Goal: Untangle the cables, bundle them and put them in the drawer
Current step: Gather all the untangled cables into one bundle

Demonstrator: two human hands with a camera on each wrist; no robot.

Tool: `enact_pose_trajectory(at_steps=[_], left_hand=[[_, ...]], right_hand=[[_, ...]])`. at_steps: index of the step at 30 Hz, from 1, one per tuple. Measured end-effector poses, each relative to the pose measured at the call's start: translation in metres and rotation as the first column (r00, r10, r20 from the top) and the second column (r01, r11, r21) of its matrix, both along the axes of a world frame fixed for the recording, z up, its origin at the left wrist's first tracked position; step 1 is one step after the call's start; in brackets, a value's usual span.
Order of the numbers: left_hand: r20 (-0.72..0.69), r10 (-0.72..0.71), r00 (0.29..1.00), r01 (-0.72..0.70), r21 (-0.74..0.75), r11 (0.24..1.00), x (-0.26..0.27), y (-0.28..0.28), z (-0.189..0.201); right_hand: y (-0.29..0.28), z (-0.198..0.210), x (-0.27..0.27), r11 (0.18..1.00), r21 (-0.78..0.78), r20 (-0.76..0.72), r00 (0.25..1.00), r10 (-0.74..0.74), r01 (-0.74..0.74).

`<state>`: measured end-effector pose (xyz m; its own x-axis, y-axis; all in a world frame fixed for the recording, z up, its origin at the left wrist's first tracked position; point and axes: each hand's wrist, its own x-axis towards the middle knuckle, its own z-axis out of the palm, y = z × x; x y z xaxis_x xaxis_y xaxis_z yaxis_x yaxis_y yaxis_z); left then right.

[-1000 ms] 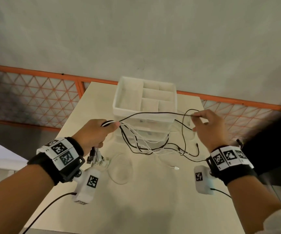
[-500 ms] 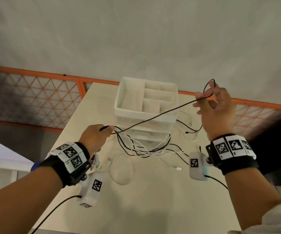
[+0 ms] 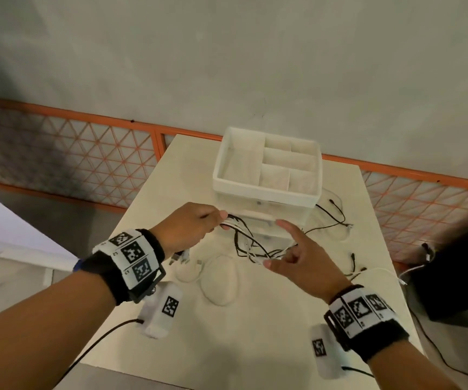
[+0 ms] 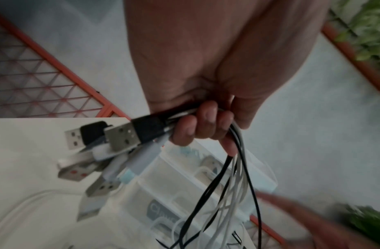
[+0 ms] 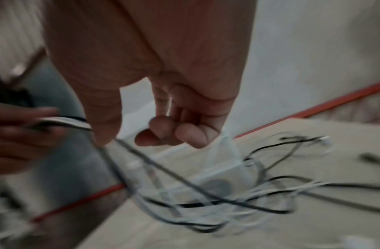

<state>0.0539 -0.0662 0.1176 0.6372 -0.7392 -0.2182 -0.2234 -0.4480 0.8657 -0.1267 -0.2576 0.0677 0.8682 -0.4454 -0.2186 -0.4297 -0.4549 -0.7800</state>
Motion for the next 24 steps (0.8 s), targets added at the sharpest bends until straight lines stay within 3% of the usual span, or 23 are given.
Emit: enact_pose_trajectory(at_steps=[3, 6, 8, 9, 11, 12, 15, 17, 19, 24], left_hand=[[0.103, -0.148, 0.984, 0.147, 0.017, 0.989, -0.015, -0.007, 0.003], [0.076, -0.29, 0.954, 0.281, 0.112, 0.953, -0.016, 0.004, 0.0], [-0.002, -0.382, 0.924, 0.37, 0.255, 0.893, -0.012, 0.021, -0.007], [-0.047, -0.4, 0.915, 0.392, 0.33, 0.859, -0.01, 0.028, -0.014], [-0.046, -0.384, 0.922, 0.363, 0.446, 0.818, -0.011, 0.037, -0.032], [0.019, -0.366, 0.93, 0.312, 0.485, 0.817, -0.011, 0.038, -0.042], [0.231, -0.237, 0.944, 0.092, 0.505, 0.858, -0.009, 0.037, -0.071], [0.25, -0.132, 0.959, 0.001, 0.463, 0.887, -0.006, 0.037, -0.082], [0.214, -0.092, 0.972, -0.008, 0.427, 0.904, -0.002, 0.039, -0.084], [0.146, -0.135, 0.98, 0.07, 0.379, 0.923, 0.002, 0.04, -0.084]], right_hand=[[0.046, 0.007, 0.028, 0.987, 0.123, 0.056, 0.994, 0.097, -0.104], [0.051, -0.009, 0.04, 0.985, 0.145, -0.135, 0.985, 0.111, -0.091], [0.039, -0.023, 0.037, 0.993, 0.084, -0.27, 0.957, 0.103, -0.083], [0.032, -0.029, 0.034, 0.998, -0.022, -0.266, 0.963, 0.047, -0.055], [0.026, -0.039, 0.03, 0.943, -0.323, -0.136, 0.983, -0.127, 0.077], [0.029, -0.043, 0.029, 0.903, -0.408, -0.05, 0.984, -0.174, 0.138], [0.047, -0.06, 0.028, 0.956, -0.277, 0.033, 0.995, -0.097, 0.102], [0.057, -0.075, 0.024, 0.983, -0.184, 0.0, 1.0, -0.024, 0.024], [0.065, -0.09, 0.022, 0.969, -0.243, -0.021, 0.999, 0.046, -0.049], [0.09, -0.122, 0.031, 0.876, -0.343, -0.311, 0.921, 0.234, -0.338]])
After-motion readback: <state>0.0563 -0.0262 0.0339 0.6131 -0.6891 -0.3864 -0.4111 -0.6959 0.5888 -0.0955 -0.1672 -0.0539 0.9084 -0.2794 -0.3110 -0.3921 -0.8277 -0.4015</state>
